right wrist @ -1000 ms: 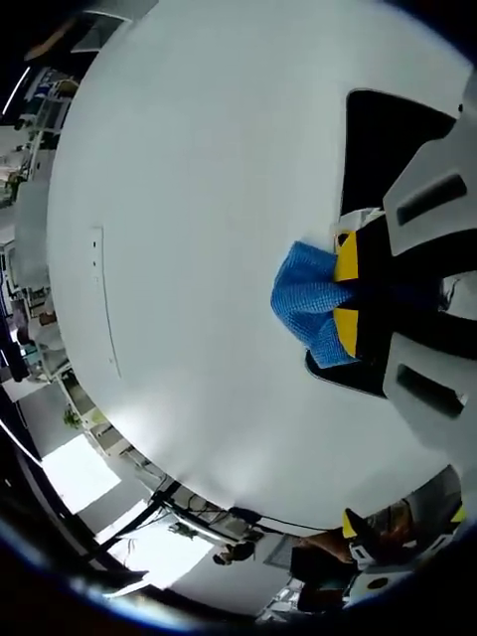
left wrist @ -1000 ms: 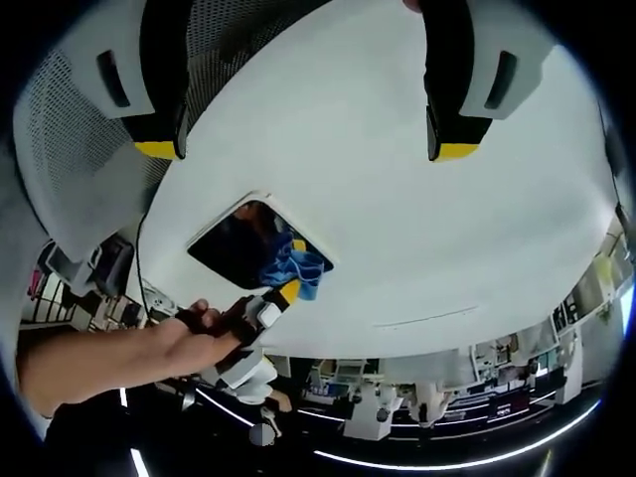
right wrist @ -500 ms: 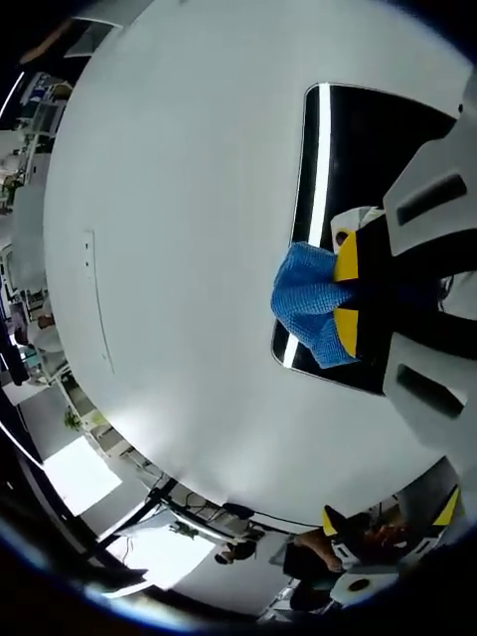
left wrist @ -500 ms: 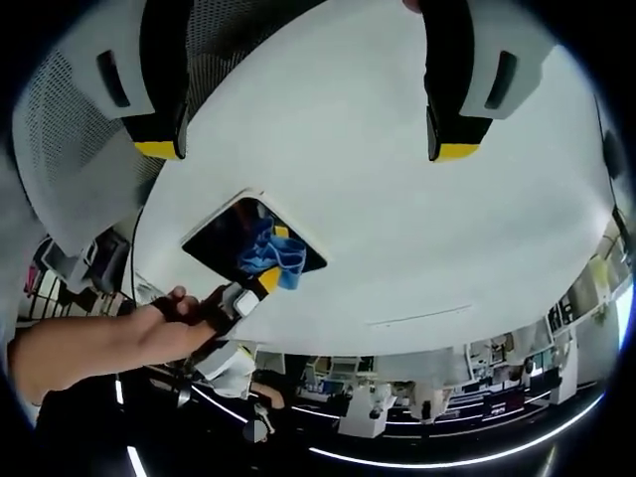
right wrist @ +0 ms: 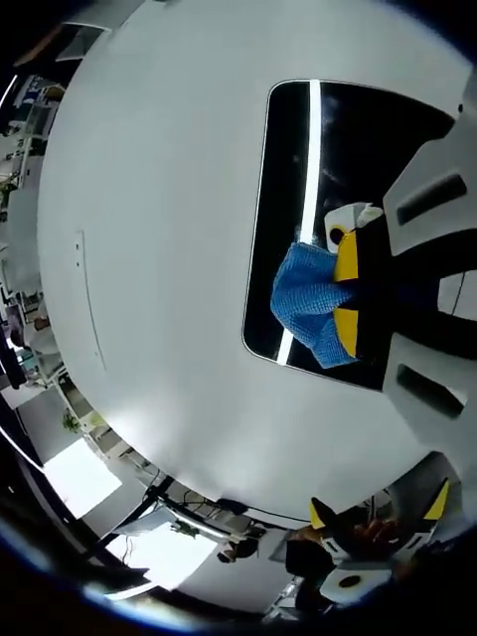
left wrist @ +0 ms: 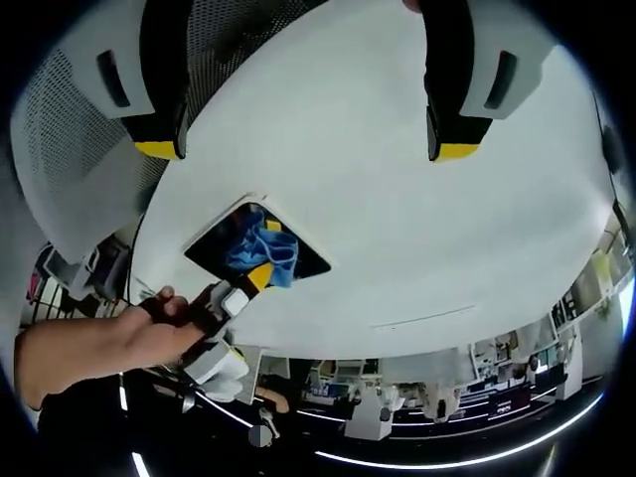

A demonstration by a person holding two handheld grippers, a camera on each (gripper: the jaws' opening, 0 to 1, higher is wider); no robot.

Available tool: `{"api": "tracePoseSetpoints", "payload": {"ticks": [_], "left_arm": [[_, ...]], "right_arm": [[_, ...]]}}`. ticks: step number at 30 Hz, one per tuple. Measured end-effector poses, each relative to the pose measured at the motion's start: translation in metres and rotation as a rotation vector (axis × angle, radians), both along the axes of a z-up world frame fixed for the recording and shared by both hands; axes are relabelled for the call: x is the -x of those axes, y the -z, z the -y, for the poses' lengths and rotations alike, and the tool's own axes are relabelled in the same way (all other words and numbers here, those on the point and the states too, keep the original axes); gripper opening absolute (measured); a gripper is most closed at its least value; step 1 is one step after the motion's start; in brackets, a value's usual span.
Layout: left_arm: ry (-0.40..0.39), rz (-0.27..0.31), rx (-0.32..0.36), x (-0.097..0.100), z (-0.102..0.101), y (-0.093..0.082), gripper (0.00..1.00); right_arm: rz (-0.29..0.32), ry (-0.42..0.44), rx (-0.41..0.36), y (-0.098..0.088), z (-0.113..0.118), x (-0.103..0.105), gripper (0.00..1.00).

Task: Wipe the mirror surface with the cleaning cloth until all visible marks leave the cleaned area.

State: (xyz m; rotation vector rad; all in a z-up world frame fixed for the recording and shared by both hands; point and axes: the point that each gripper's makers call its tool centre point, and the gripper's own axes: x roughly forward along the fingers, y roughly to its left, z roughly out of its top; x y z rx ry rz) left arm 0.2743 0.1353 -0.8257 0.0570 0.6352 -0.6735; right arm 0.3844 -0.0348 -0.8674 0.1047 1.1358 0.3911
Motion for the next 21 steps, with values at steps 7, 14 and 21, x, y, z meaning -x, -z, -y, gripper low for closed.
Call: {"api": "tracePoseSetpoints", "payload": {"ticks": [7,14,21], "left_arm": [[0.020,-0.018,-0.004,0.002,0.003,0.004,0.99],[0.055,-0.015,0.001,0.006,0.010,0.001,0.99],[0.060,-0.001,0.009,0.006,0.012,-0.002,0.99]], "right_arm": [[-0.024,0.006,-0.005,0.001,0.000,0.016,0.01],[-0.028,0.008,-0.012,0.000,0.000,0.027,0.01],[-0.037,0.005,-0.014,0.000,-0.001,0.035,0.01]]}}
